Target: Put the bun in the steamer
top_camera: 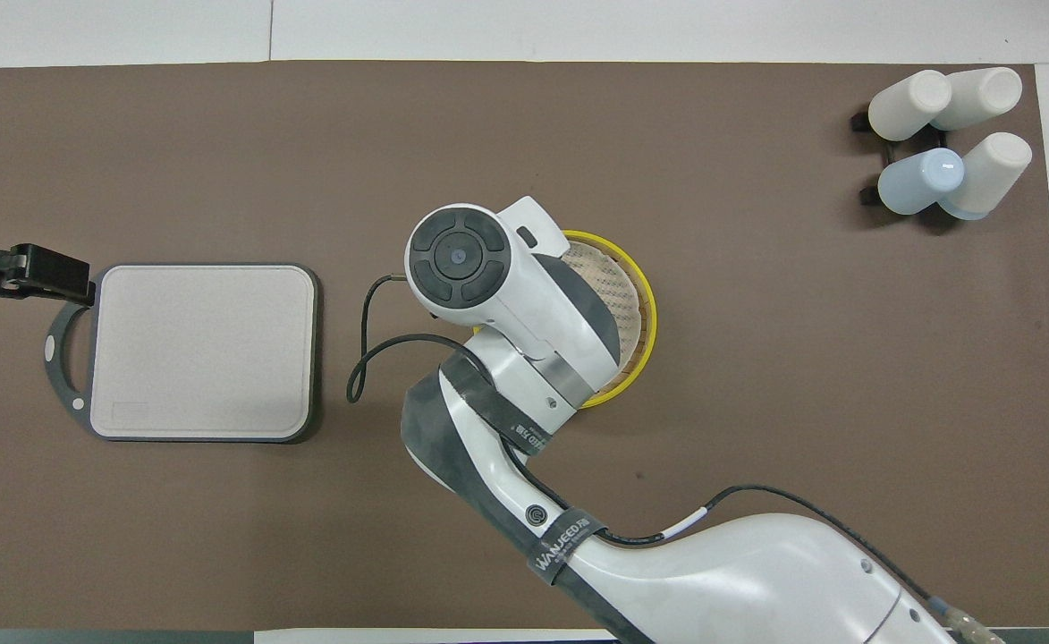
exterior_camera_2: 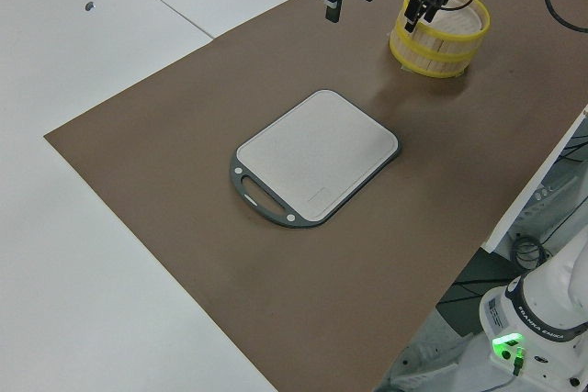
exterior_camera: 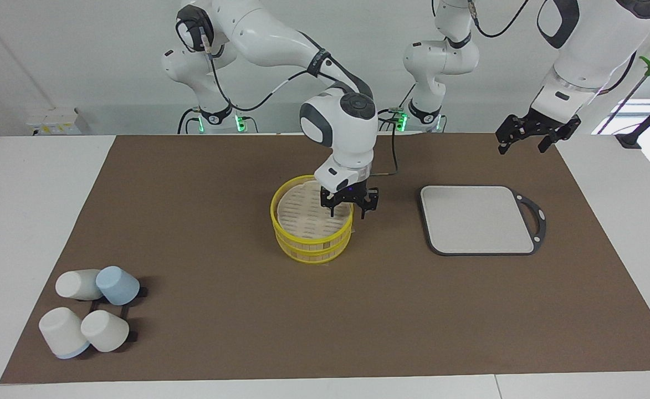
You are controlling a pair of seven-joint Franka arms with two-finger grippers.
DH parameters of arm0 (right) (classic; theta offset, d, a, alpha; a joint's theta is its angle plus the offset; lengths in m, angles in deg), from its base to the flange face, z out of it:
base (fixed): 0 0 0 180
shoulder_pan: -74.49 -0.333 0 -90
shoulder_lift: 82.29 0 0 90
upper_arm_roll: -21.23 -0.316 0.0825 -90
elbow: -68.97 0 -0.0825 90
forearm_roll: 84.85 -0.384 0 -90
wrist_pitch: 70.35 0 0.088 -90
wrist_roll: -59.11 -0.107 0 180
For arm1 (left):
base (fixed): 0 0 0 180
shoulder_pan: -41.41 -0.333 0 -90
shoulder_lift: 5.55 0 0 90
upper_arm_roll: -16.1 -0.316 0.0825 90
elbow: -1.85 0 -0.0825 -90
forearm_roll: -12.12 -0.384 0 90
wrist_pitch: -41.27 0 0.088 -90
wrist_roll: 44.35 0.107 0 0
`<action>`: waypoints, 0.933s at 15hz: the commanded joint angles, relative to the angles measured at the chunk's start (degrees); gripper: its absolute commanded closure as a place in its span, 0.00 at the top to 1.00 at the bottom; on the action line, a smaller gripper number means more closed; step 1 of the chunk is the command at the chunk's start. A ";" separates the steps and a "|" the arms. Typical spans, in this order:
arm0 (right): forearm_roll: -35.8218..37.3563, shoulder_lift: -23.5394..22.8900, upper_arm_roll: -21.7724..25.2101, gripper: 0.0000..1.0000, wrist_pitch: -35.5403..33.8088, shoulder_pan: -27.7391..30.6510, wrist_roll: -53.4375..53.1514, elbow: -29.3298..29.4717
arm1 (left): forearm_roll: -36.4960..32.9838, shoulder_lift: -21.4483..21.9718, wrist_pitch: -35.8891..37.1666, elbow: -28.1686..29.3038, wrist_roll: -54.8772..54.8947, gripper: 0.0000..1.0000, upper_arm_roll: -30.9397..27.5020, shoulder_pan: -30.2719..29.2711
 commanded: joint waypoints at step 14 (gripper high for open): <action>-5.08 28.13 -0.44 1.00 -27.89 28.87 30.94 -9.22 | 2.55 0.82 -2.94 1.83 1.22 1.00 -0.32 -0.91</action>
